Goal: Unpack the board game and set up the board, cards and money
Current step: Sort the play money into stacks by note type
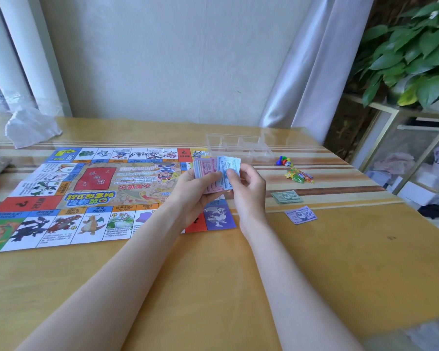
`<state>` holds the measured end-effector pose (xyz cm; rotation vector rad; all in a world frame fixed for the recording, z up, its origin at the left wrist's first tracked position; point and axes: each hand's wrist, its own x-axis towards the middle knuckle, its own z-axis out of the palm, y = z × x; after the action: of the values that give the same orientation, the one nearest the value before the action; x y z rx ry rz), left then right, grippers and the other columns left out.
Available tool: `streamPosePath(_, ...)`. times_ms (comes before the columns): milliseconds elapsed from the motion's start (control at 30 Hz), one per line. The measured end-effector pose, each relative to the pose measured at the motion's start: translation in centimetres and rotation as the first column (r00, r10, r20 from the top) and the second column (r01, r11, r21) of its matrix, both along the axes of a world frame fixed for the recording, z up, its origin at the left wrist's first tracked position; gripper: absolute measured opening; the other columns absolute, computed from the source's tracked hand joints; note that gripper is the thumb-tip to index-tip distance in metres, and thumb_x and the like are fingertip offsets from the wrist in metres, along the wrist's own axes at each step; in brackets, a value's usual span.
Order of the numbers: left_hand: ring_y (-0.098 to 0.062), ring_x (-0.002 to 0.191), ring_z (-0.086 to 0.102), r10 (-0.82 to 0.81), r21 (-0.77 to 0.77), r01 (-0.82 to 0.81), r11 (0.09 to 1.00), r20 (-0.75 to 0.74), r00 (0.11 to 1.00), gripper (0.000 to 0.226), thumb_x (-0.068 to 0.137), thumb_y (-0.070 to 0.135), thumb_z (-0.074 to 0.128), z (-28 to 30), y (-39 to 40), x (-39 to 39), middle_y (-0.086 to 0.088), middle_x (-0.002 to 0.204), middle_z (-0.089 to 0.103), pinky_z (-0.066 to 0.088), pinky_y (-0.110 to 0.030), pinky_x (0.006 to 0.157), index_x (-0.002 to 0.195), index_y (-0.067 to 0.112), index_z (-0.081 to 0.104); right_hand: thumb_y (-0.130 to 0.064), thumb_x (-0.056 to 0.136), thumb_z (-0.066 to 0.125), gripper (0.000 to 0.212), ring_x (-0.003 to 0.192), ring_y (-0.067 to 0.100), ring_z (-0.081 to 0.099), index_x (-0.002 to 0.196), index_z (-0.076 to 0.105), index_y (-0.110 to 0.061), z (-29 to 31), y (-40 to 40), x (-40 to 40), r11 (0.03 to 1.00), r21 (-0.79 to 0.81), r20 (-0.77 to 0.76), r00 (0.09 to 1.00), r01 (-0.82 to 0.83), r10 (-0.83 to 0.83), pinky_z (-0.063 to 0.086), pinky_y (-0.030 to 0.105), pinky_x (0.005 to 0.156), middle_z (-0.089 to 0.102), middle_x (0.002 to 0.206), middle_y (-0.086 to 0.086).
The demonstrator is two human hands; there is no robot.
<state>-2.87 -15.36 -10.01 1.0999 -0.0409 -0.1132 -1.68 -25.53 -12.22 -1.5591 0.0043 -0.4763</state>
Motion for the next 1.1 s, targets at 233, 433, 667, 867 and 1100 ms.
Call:
streamPosePath(233, -0.009, 0.065, 0.068, 0.060, 0.004, -0.061, 0.998, 0.085, 0.995, 0.019, 0.092, -0.006, 0.047, 0.4, -1.4, -1.0, 0.000, 0.076, 0.071, 0.056, -0.019, 0.059, 0.092, 0.007, 0.061, -0.022, 0.091, 0.046, 0.022, 0.069, 0.021, 0.048, 0.088, 0.050, -0.001, -0.1, 0.2, 0.0, 0.999, 0.010, -0.003, 1.000, 0.030, -0.030, 0.049, 0.049, 0.068, 0.056, 0.079, 0.011)
streamPosePath(433, -0.006, 0.056, 0.066, 0.078, 0.079, -0.083, 0.993, 0.066, 0.995, 0.022, 0.085, -0.012, 0.054, 0.6, -1.5, -1.1, 0.003, 0.064, 0.069, 0.053, -0.017, 0.055, 0.088, 0.009, 0.062, -0.015, 0.093, 0.046, 0.015, 0.078, 0.030, 0.054, 0.079, 0.051, -0.015, 0.0, 0.1, 0.3, 0.999, -0.011, -0.015, 0.999, 0.036, -0.036, 0.049, 0.045, 0.074, 0.060, 0.084, 0.015)
streamPosePath(667, -0.010, 0.066, 0.066, 0.097, 0.033, -0.097, 0.995, 0.009, 0.995, 0.010, 0.090, 0.002, 0.055, 0.4, -1.4, -0.8, -0.005, 0.082, 0.066, 0.057, -0.021, 0.066, 0.092, 0.009, 0.061, -0.007, 0.094, 0.047, 0.019, 0.080, 0.019, 0.057, 0.081, 0.052, -0.020, 0.1, 0.0, 0.3, 0.997, 0.068, -0.038, 0.999, 0.021, -0.018, 0.048, 0.031, 0.074, 0.063, 0.092, 0.012)
streamPosePath(867, -0.016, 0.073, 0.070, 0.123, -0.057, -0.124, 0.991, -0.018, 0.992, 0.011, 0.091, -0.004, 0.051, 0.2, -0.8, -0.7, -0.010, 0.085, 0.068, 0.056, -0.027, 0.075, 0.094, 0.004, 0.058, -0.005, 0.094, 0.043, 0.011, 0.066, 0.014, 0.045, 0.085, 0.048, -0.009, 2.6, -3.4, -0.8, 0.967, -0.204, 0.090, 0.987, 0.151, -0.135, 0.033, 0.027, 0.059, 0.052, 0.077, 0.003)
streamPosePath(1100, -0.020, 0.070, 0.066, 0.088, 0.086, -0.080, 0.993, -0.087, 0.992, 0.025, 0.089, -0.003, 0.054, 1.3, -2.3, -1.5, -0.019, 0.099, 0.063, 0.057, -0.021, 0.057, 0.114, -0.003, 0.052, 0.009, 0.088, 0.039, 0.035, 0.112, 0.027, 0.043, 0.116, 0.053, -0.005, 1.4, -8.1, -2.6, 0.195, -0.980, 0.044, 0.997, 0.032, 0.059, 0.035, 0.033, 0.089, 0.055, 0.116, 0.008)
